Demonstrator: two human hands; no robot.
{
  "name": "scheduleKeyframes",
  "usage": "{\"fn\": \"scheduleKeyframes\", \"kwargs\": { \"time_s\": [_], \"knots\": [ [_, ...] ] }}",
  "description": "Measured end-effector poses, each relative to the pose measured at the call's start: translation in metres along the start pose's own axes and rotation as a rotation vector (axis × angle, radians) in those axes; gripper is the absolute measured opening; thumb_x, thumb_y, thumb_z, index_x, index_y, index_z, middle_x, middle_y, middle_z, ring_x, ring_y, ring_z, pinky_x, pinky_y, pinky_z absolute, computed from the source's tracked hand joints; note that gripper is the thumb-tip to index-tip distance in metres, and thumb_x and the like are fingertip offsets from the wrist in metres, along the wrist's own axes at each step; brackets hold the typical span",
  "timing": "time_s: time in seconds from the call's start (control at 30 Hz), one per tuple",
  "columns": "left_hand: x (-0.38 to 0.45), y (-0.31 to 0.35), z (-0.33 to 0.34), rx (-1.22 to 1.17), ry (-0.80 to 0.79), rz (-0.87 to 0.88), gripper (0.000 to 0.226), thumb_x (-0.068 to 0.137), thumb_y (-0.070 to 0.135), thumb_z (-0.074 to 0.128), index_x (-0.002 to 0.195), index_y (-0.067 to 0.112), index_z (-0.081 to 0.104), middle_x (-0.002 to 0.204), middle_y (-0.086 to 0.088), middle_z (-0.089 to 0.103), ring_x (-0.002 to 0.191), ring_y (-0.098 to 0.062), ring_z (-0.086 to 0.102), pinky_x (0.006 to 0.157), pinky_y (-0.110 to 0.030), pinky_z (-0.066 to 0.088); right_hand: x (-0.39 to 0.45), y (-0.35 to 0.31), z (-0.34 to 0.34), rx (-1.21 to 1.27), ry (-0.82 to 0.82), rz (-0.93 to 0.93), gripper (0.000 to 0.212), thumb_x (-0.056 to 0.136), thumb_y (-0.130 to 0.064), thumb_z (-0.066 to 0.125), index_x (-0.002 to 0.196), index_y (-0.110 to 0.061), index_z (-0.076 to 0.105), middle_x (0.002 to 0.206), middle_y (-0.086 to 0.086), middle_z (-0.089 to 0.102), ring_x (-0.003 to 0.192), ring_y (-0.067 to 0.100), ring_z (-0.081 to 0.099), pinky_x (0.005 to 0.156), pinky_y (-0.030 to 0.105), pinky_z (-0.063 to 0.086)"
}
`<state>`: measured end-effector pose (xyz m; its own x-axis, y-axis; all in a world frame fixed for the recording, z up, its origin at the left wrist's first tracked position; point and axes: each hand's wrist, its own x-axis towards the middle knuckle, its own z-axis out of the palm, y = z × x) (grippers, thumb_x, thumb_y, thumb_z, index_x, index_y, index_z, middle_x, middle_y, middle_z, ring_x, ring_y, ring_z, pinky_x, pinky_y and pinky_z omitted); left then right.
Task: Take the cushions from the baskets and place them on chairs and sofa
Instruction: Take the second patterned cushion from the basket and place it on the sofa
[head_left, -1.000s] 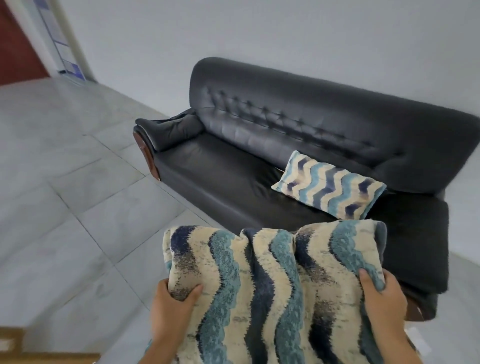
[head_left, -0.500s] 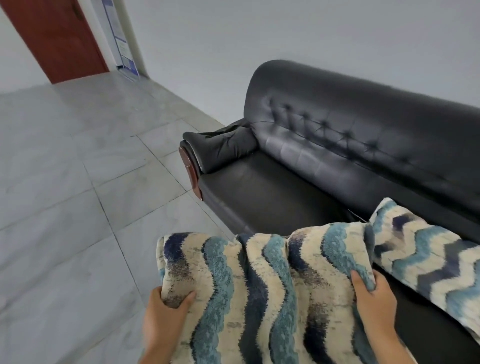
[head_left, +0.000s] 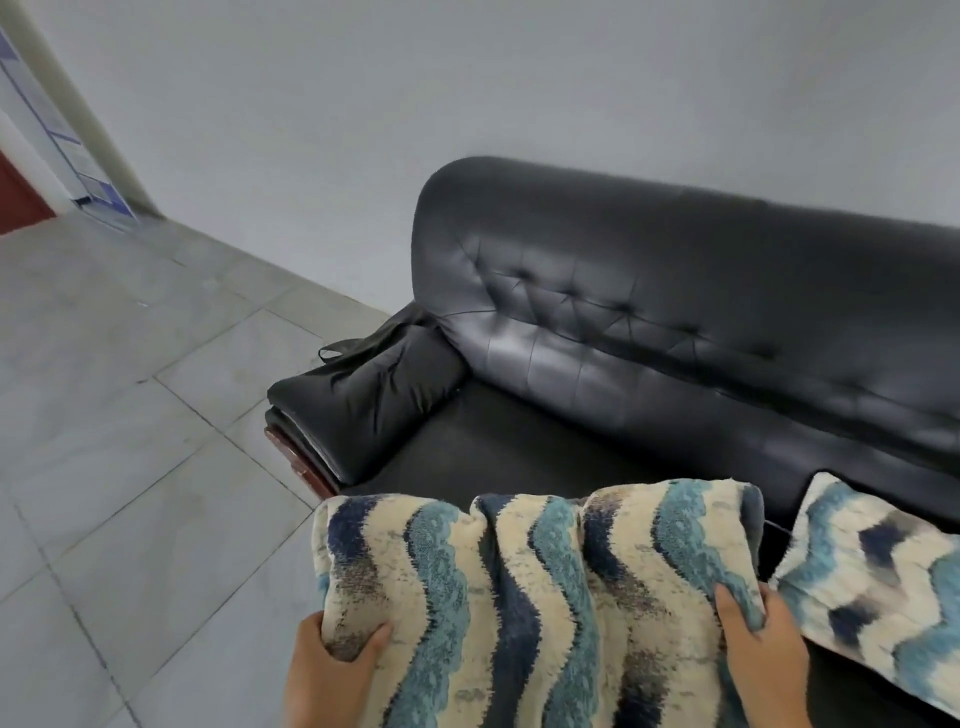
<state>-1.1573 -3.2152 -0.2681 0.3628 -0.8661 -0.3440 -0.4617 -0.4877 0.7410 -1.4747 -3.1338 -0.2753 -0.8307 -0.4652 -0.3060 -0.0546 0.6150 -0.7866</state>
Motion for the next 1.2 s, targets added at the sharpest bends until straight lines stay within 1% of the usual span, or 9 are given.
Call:
{"fn": "scheduleKeyframes", "kwargs": {
  "time_s": [0.27, 0.4, 0.5, 0.63, 0.87, 1.0, 1.1, 1.13, 1.2],
  "knots": [
    [0.165, 0.115, 0.048, 0.108, -0.048, 0.158, 0.046, 0.071, 0.028, 0.073, 0.102, 0.01, 0.045, 0.089, -0.008, 0.056, 0.077, -0.026, 0.054, 0.061, -0.032, 0.039, 0.105, -0.103, 0.08, 0.011, -0.018, -0.052, 0.037, 0.086, -0.022, 0.056, 0.118, -0.003, 0.052, 0.105, 0.017, 0.06, 0.093, 0.03, 0.052, 0.074, 0.033, 0.033],
    [0.241, 0.155, 0.092, 0.165, -0.114, 0.218, 0.045, 0.076, 0.025, 0.068, 0.109, 0.006, 0.044, 0.09, -0.009, 0.053, 0.082, -0.028, 0.052, 0.067, -0.034, 0.039, 0.15, -0.128, 0.12, 0.03, 0.033, -0.02, 0.039, 0.086, -0.02, 0.056, 0.121, -0.005, 0.05, 0.114, 0.019, 0.06, 0.1, 0.033, 0.054, 0.075, 0.034, 0.034],
    [0.305, 0.189, 0.124, 0.178, -0.216, 0.301, 0.035, 0.078, 0.019, 0.066, 0.104, 0.01, 0.043, 0.09, -0.008, 0.054, 0.08, -0.027, 0.051, 0.066, -0.033, 0.036, 0.177, -0.139, 0.156, 0.091, 0.106, 0.052, 0.038, 0.087, -0.019, 0.054, 0.123, -0.007, 0.049, 0.117, 0.018, 0.06, 0.096, 0.028, 0.052, 0.078, 0.037, 0.038],
    [0.385, 0.225, 0.175, 0.219, -0.384, 0.442, 0.034, 0.082, 0.013, 0.061, 0.11, 0.005, 0.043, 0.084, -0.004, 0.051, 0.072, -0.024, 0.05, 0.057, -0.032, 0.037, 0.21, -0.145, 0.203, 0.189, 0.232, 0.192, 0.042, 0.088, -0.018, 0.053, 0.129, -0.011, 0.046, 0.125, 0.015, 0.057, 0.108, 0.033, 0.053, 0.09, 0.045, 0.041],
    [0.465, 0.239, 0.273, 0.135, -0.54, 0.519, 0.042, 0.084, 0.004, 0.056, 0.122, 0.001, 0.038, 0.098, -0.004, 0.047, 0.086, -0.021, 0.046, 0.072, -0.032, 0.036, 0.259, -0.113, 0.26, 0.323, 0.485, 0.35, 0.044, 0.09, -0.016, 0.05, 0.133, -0.013, 0.041, 0.134, 0.008, 0.05, 0.119, 0.029, 0.048, 0.088, 0.034, 0.038],
    [0.503, 0.22, 0.323, 0.111, -0.546, 0.509, 0.042, 0.085, 0.002, 0.054, 0.123, 0.0, 0.036, 0.1, -0.005, 0.047, 0.09, -0.022, 0.047, 0.071, -0.03, 0.037, 0.301, -0.081, 0.278, 0.301, 0.481, 0.312, 0.041, 0.09, -0.016, 0.049, 0.131, -0.012, 0.045, 0.118, 0.007, 0.055, 0.099, 0.021, 0.055, 0.079, 0.03, 0.044],
    [0.529, 0.2, 0.365, 0.099, -0.571, 0.467, 0.042, 0.087, 0.001, 0.05, 0.126, 0.0, 0.035, 0.102, -0.003, 0.045, 0.091, -0.02, 0.045, 0.07, -0.027, 0.038, 0.345, -0.043, 0.286, 0.336, 0.494, 0.281, 0.047, 0.085, -0.027, 0.053, 0.128, -0.009, 0.048, 0.109, 0.007, 0.058, 0.07, -0.001, 0.061, 0.057, 0.005, 0.048],
    [0.54, 0.196, 0.38, 0.123, -0.582, 0.452, 0.042, 0.088, 0.003, 0.049, 0.127, 0.0, 0.033, 0.103, -0.004, 0.046, 0.091, -0.022, 0.047, 0.072, -0.03, 0.036, 0.361, -0.031, 0.291, 0.334, 0.492, 0.297, 0.05, 0.084, -0.031, 0.053, 0.129, -0.01, 0.046, 0.113, 0.009, 0.059, 0.075, 0.0, 0.063, 0.061, 0.004, 0.049],
    [0.563, 0.188, 0.411, 0.244, -0.548, 0.41, 0.048, 0.089, 0.008, 0.048, 0.131, -0.003, 0.028, 0.112, -0.014, 0.05, 0.103, -0.035, 0.05, 0.08, -0.04, 0.04, 0.394, -0.015, 0.303, 0.169, 0.493, 0.385, 0.05, 0.091, -0.026, 0.046, 0.137, -0.012, 0.033, 0.134, 0.017, 0.048, 0.108, 0.026, 0.057, 0.09, 0.027, 0.047]
  ]
}}
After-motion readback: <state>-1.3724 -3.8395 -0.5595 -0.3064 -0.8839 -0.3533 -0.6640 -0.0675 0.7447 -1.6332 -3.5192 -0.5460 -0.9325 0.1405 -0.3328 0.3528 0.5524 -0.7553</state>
